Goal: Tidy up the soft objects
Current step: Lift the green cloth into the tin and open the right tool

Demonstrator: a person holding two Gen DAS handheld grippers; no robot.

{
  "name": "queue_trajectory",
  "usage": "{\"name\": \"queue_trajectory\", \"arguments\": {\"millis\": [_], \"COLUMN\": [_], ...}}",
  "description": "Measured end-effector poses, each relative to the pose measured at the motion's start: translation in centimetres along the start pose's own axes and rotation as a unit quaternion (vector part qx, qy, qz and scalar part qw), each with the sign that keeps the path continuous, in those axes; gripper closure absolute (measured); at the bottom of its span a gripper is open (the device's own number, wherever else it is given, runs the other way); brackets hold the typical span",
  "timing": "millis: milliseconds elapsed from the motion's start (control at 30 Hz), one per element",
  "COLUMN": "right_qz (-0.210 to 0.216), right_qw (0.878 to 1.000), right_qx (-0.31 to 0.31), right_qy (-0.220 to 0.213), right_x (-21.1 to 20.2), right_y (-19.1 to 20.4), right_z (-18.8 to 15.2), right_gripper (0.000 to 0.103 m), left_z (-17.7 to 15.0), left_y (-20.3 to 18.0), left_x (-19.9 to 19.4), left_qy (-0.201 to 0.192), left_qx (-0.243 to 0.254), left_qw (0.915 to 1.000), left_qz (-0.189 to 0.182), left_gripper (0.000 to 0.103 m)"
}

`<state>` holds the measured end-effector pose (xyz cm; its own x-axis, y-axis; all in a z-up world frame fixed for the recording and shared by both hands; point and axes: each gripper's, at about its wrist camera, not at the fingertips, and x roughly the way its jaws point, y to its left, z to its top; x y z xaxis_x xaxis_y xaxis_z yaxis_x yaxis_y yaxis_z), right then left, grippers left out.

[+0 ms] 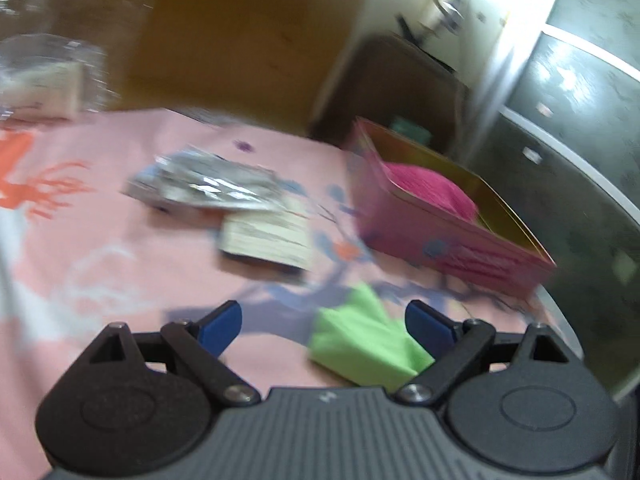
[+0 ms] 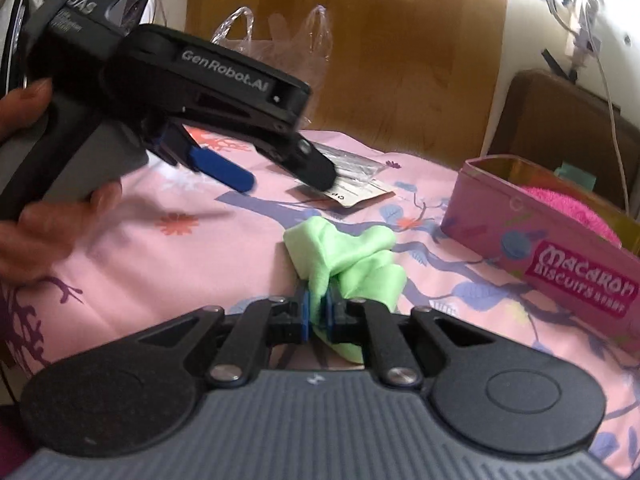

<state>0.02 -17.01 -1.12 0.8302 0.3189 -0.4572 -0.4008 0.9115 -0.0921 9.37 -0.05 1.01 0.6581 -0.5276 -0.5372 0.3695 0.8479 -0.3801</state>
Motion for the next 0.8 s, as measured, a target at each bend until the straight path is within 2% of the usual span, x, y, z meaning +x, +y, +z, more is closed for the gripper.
{"name": "queue_trajectory", "arguments": {"millis": [100,133,167,233,300,400,500,533,600,667,700,800], "right_qz": [0.008,0.011,0.012,0.005,-0.003,-0.006,0.008,0.015,0.030,0.034,0.037,0.029], "right_qw": [1.000,1.000,0.999,0.999,0.998,0.998,0.996,0.996,0.996,0.996,0.997,0.997], "right_qx": [0.019,0.025,0.028,0.032,0.034,0.055,0.078,0.082,0.081,0.074,0.066,0.065], "right_qy": [-0.006,-0.014,-0.022,-0.043,-0.051,-0.041,-0.030,-0.027,-0.019,-0.024,-0.027,-0.041], "right_x": [-0.2,-0.5,-0.8,-1.9,-2.3,-2.0,-1.5,-1.3,-1.2,-1.1,-1.2,-1.7], "right_y": [-0.7,-0.9,-1.0,-1.2,-1.7,-2.6,-3.1,-3.1,-2.7,-2.1,-1.8,-1.8], "right_z": [-0.1,-0.2,-0.2,-0.5,-0.6,-0.9,-1.3,-1.4,-1.5,-1.7,-1.6,-1.5], "right_gripper": [0.083,0.073,0.059,0.049,0.049,0.049,0.049,0.049,0.061,0.083,0.088,0.090], "left_z": [-0.5,-0.7,-0.8,-1.4,-1.7,-1.6,-1.6,-1.8,-2.2,-2.6,-2.8,-2.9], "left_y": [-2.1,-2.7,-2.9,-3.6,-4.4,-4.3,-4.3,-4.5,-5.0,-5.6,-6.0,-7.3], "left_x": [1.1,1.8,2.4,3.2,3.5,3.4,3.0,2.8,2.6,2.6,2.6,2.6], "left_qy": [0.028,0.037,0.045,0.049,0.049,0.052,0.057,0.059,0.062,0.071,0.076,0.085], "left_qx": [0.014,0.019,0.023,0.036,0.053,0.049,0.035,0.035,0.039,0.045,0.049,0.059], "left_qw": [0.9994,0.9990,0.9986,0.9981,0.9973,0.9974,0.9977,0.9976,0.9972,0.9960,0.9953,0.9931], "left_qz": [-0.014,-0.014,-0.014,-0.006,0.006,0.006,-0.006,-0.008,-0.012,-0.028,-0.035,-0.056], "left_gripper": [0.023,0.024,0.024,0.024,0.024,0.024,0.025,0.029,0.037,0.046,0.047,0.048]}}
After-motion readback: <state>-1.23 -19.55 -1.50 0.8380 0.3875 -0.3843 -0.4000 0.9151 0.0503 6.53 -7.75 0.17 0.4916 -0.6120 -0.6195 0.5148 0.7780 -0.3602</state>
